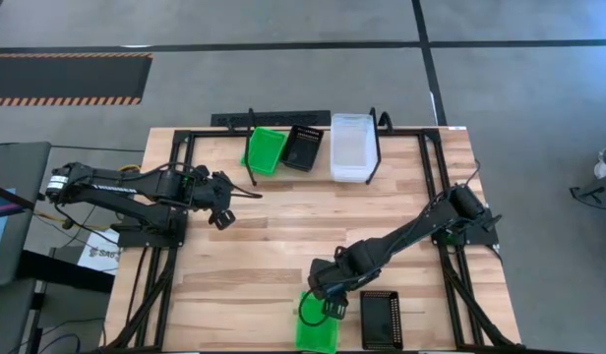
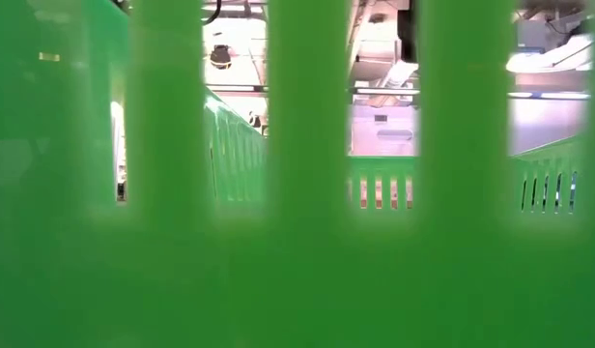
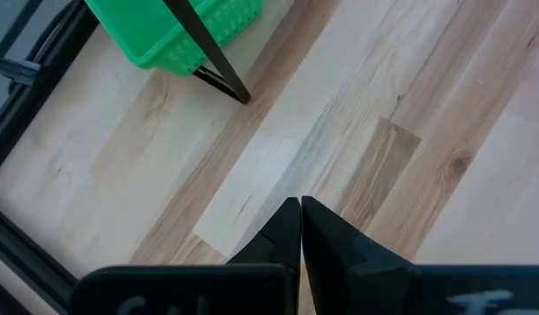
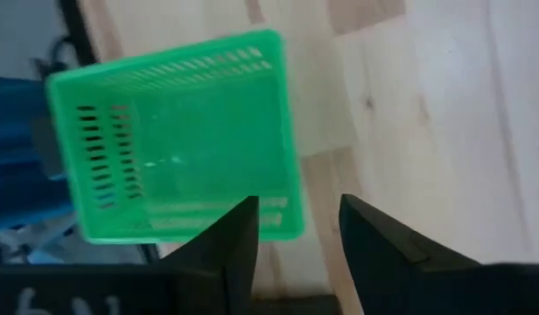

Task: Stack baskets on shelf by color
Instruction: Stack the green bin into the green bin on the shelf

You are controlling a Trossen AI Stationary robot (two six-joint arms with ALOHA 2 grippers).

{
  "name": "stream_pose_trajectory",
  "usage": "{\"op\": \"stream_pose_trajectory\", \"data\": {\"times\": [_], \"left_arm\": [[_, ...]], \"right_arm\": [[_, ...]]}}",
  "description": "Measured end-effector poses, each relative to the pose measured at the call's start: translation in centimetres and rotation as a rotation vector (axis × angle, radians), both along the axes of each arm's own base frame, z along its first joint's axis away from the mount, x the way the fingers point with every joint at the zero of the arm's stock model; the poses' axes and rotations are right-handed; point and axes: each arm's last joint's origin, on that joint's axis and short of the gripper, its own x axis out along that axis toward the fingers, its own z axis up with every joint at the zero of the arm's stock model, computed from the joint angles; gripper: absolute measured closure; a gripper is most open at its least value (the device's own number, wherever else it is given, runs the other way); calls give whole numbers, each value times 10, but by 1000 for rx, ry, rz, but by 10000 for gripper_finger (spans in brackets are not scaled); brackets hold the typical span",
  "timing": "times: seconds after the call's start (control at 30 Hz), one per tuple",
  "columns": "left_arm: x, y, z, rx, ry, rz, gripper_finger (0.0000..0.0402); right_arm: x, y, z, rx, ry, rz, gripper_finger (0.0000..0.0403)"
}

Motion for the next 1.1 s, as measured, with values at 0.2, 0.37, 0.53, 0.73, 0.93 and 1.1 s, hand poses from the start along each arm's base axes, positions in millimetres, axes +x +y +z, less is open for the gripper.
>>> {"op": "stream_pose_trajectory", "data": {"times": [0.2,0.37,0.53,0.73,0.93,1.1], "left_arm": [[0,0,0,-1,-2,2,401],[0,0,0,-1,-4,2,401],[0,0,0,0,-4,2,401],[0,0,0,0,-5,3,401],[0,0,0,-1,-5,5,401],[0,0,0,-1,-6,5,401]], "right_arm": [[-1,1,-14,15,-9,9,223],[-2,-1,-24,15,-9,15,224],[0,0,-33,56,-38,24,222],[-3,0,-39,51,-26,25,226],[-7,-2,-53,54,-8,21,225],[-7,-6,-59,51,-15,26,227]]}}
